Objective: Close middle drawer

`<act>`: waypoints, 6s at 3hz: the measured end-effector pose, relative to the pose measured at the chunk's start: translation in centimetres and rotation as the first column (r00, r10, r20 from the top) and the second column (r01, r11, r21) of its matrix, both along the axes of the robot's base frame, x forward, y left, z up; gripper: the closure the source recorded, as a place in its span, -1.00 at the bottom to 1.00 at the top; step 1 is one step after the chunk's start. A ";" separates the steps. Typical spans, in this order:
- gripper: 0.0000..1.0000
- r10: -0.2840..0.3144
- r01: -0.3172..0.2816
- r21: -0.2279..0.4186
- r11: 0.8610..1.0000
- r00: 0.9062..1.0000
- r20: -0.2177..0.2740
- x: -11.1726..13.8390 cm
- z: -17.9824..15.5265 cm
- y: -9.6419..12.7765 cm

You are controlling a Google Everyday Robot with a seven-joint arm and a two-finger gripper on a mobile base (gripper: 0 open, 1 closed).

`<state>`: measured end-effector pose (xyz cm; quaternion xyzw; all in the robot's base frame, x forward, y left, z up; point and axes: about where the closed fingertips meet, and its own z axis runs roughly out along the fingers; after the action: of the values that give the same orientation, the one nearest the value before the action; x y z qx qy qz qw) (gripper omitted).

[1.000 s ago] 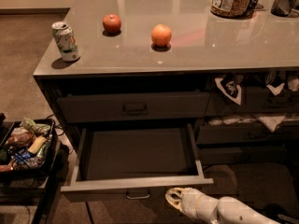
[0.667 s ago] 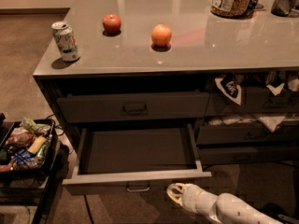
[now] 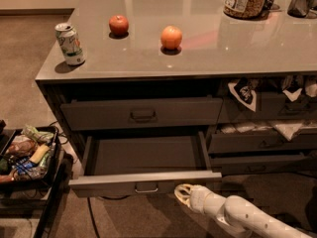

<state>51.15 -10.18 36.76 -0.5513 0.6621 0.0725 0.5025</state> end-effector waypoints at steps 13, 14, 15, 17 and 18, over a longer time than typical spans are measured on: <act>1.00 0.095 -0.090 -0.065 0.994 0.993 0.074 19.2 -2.4 2.5; 1.00 0.154 -0.150 -0.070 0.986 0.987 0.053 18.2 -2.1 2.7; 1.00 0.209 -0.205 -0.076 0.976 0.977 0.040 15.6 -0.3 2.1; 1.00 0.246 -0.242 -0.066 0.968 0.968 0.056 9.4 1.4 1.8; 1.00 0.198 -0.192 -0.070 0.979 0.976 0.094 6.3 2.7 0.7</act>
Offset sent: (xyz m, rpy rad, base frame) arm 0.0614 -0.0024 0.0024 -0.0179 -0.0599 0.0240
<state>57.47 -9.49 39.41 -0.6315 0.5806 0.0738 0.5086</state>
